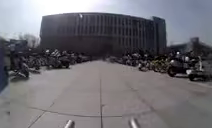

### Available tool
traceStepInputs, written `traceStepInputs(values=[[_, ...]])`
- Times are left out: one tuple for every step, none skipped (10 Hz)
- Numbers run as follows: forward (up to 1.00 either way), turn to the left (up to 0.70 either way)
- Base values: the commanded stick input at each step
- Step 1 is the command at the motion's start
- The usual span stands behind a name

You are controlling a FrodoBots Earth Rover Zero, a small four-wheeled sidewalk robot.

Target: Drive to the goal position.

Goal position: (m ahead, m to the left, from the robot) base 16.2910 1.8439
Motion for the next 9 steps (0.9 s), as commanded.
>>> traceStepInputs(values=[[1.0,0.0],[1.0,0.0],[1.0,0.0],[1.0,0.0],[1.0,0.0],[1.0,0.0],[1.0,0.0],[1.0,0.0],[1.0,0.0]])
